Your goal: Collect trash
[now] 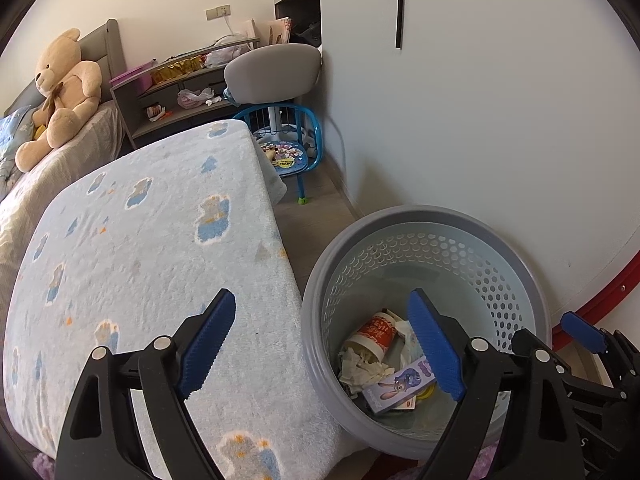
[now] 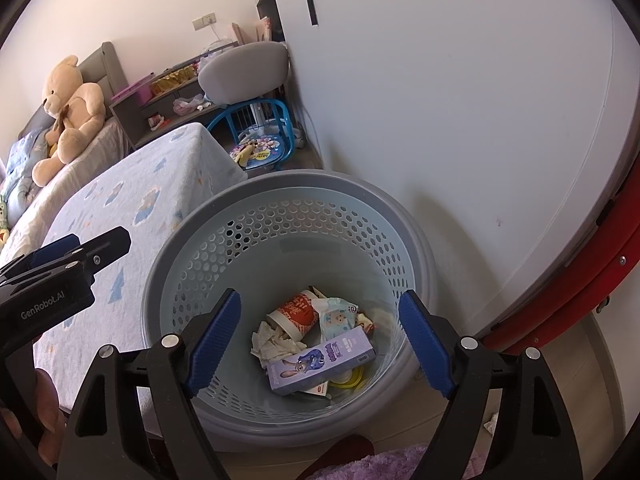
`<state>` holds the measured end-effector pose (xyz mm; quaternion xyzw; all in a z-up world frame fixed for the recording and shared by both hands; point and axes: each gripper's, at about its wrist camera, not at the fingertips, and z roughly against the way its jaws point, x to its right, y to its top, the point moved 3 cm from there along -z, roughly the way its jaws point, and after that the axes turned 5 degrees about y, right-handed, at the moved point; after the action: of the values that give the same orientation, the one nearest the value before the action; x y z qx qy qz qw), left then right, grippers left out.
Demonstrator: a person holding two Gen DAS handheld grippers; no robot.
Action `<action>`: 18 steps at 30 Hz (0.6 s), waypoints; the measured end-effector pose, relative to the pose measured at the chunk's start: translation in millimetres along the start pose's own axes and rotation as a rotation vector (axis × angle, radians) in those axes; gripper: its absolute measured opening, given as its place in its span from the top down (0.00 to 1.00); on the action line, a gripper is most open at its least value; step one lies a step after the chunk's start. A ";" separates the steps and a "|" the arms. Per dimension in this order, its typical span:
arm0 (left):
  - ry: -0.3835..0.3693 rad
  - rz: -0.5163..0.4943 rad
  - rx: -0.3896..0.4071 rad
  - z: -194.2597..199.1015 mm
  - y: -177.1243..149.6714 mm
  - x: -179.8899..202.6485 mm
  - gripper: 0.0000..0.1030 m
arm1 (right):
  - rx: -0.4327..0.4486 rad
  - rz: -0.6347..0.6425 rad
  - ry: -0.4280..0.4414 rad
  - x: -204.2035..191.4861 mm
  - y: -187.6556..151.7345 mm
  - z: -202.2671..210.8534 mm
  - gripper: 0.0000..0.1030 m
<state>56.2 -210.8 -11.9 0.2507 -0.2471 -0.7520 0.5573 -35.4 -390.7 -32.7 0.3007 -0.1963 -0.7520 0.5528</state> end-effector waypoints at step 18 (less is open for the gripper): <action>0.002 -0.003 0.000 -0.7 0.2 1.1 0.19 | 0.000 0.001 0.001 -1.3 0.0 0.2 0.22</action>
<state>56.5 -212.0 -12.4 0.2516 -0.2462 -0.7526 0.5566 -35.3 -389.5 -32.3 0.3010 -0.1961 -0.7516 0.5533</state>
